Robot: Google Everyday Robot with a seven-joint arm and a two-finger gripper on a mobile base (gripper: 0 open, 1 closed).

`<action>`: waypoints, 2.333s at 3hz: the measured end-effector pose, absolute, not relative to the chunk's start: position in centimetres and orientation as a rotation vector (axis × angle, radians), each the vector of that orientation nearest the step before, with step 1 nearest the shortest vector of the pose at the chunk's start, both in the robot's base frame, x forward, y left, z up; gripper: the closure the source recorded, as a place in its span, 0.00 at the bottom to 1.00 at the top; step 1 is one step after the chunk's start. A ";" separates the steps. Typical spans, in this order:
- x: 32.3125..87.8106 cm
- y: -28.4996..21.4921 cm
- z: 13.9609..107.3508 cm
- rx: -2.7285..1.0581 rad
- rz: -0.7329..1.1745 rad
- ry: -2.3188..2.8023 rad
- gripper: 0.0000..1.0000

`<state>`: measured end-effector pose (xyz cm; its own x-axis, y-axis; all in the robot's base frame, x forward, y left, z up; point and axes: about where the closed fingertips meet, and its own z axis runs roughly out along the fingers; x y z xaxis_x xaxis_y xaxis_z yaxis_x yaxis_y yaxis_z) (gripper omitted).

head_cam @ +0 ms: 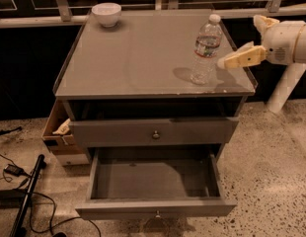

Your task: Place water bottle into middle drawer

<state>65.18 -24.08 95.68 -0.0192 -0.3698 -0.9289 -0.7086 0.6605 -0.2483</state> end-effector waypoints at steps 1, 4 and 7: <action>65.8 -22.5 95.4 -0.917 0.362 1.632 0.00; 67.0 -17.7 94.0 -0.949 0.439 1.569 0.00; 68.6 -16.0 93.0 -0.934 0.444 1.542 0.16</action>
Offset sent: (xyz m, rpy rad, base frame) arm 0.0100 0.0525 -0.0077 0.0230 0.0234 0.0901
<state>68.58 -15.97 92.96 0.0421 -0.3062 -0.9510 -0.7651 0.6023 -0.2278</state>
